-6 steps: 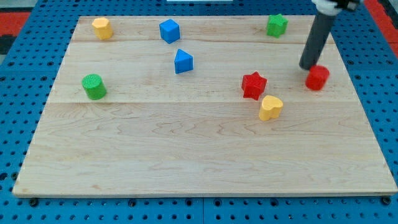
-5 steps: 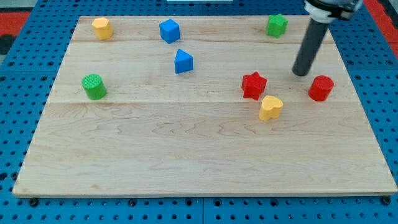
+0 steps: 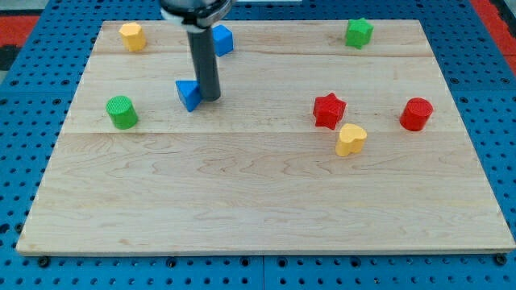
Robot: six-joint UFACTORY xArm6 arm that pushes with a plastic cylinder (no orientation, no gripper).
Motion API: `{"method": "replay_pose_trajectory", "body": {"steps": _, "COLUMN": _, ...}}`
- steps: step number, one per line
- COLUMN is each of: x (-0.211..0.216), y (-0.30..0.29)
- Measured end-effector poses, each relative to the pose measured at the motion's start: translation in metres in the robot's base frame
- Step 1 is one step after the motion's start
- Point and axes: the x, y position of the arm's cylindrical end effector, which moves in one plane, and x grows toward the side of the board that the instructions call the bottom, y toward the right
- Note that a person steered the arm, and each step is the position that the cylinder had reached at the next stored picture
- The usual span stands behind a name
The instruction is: Move the blue triangle to the bottom left
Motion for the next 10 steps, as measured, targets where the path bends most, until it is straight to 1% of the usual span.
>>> {"method": "replay_pose_trajectory", "body": {"steps": 1, "x": -0.008, "y": -0.049}}
{"method": "replay_pose_trajectory", "body": {"steps": 2, "x": 0.08, "y": -0.08}}
{"method": "replay_pose_trajectory", "body": {"steps": 3, "x": 0.103, "y": -0.096}}
{"method": "replay_pose_trajectory", "body": {"steps": 4, "x": 0.042, "y": -0.084}}
{"method": "replay_pose_trajectory", "body": {"steps": 5, "x": 0.038, "y": -0.052}}
{"method": "replay_pose_trajectory", "body": {"steps": 6, "x": 0.128, "y": -0.039}}
{"method": "replay_pose_trajectory", "body": {"steps": 7, "x": 0.136, "y": -0.028}}
{"method": "replay_pose_trajectory", "body": {"steps": 8, "x": 0.155, "y": 0.013}}
{"method": "replay_pose_trajectory", "body": {"steps": 9, "x": 0.183, "y": -0.034}}
{"method": "replay_pose_trajectory", "body": {"steps": 10, "x": 0.192, "y": -0.112}}
